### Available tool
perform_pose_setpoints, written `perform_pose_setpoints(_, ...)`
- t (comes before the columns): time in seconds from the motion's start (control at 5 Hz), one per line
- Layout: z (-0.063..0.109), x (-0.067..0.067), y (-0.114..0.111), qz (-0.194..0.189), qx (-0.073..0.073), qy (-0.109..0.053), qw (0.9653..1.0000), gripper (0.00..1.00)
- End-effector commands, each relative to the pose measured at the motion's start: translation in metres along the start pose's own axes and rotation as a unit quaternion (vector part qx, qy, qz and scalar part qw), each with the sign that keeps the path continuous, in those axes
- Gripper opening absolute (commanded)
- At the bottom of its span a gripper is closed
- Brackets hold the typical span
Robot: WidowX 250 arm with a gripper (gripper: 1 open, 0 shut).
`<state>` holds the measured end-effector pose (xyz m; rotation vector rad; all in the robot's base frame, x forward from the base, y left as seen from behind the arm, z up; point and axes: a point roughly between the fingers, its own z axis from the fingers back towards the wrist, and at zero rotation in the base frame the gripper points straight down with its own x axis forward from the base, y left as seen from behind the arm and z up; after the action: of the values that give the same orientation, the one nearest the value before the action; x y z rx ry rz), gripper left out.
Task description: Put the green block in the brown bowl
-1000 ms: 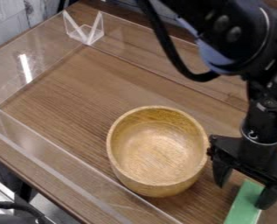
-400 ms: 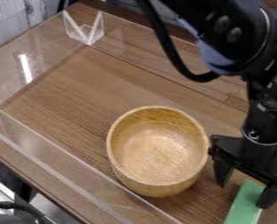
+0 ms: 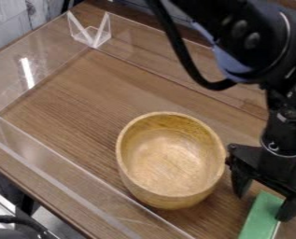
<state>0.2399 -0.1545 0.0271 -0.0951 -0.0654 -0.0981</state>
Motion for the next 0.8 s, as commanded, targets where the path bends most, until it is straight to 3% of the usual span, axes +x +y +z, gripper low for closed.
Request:
perform_pose_setpoints(0.0, -0.0057, 0.0011, 0.0036, 0.008, -0.002, -0.005, 1.0, 1.0)
perform_pose_setpoints(0.2, -0.0063, -0.0003, 0.0038, 0.012, -0.002, -0.005, 0.9999, 0.0)
perform_pose_setpoints(0.6, 0.0017, -0.0072, 0.0065, 0.014, -0.002, 0.007, 0.9999, 0.0)
